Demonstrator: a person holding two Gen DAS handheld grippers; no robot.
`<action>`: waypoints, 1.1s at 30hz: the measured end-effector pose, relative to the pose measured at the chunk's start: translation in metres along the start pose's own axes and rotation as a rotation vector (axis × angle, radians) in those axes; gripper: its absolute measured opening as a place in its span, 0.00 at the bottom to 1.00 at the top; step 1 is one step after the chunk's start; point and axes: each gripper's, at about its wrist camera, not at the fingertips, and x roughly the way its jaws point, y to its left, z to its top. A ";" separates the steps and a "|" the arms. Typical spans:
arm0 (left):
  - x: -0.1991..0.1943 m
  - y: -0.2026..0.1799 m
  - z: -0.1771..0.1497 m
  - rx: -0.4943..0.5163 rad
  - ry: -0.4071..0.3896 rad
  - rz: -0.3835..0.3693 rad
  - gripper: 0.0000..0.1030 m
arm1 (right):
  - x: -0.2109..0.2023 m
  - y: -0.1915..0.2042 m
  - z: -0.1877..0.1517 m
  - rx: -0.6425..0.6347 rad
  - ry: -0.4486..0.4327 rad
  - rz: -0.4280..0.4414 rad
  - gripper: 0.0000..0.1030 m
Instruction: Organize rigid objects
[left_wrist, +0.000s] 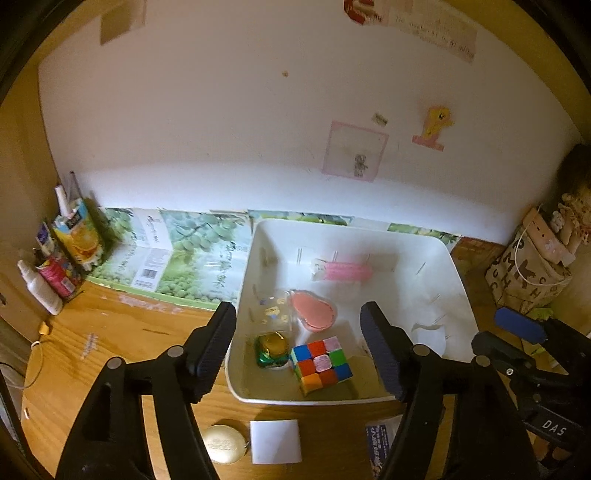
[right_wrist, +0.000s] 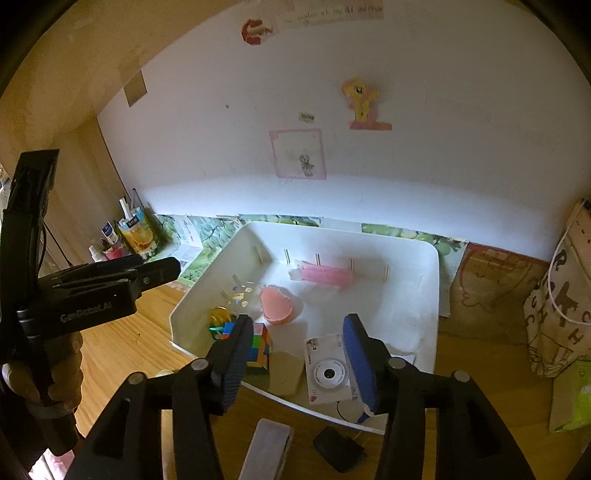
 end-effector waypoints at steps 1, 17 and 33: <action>-0.004 0.001 -0.001 0.002 -0.007 0.002 0.71 | -0.004 0.002 0.000 -0.001 -0.007 -0.004 0.57; -0.069 0.025 -0.027 0.019 -0.059 -0.078 0.75 | -0.061 0.032 -0.027 0.063 -0.084 -0.113 0.78; -0.089 0.058 -0.092 0.073 0.055 -0.142 0.76 | -0.081 0.074 -0.095 0.255 -0.031 -0.167 0.78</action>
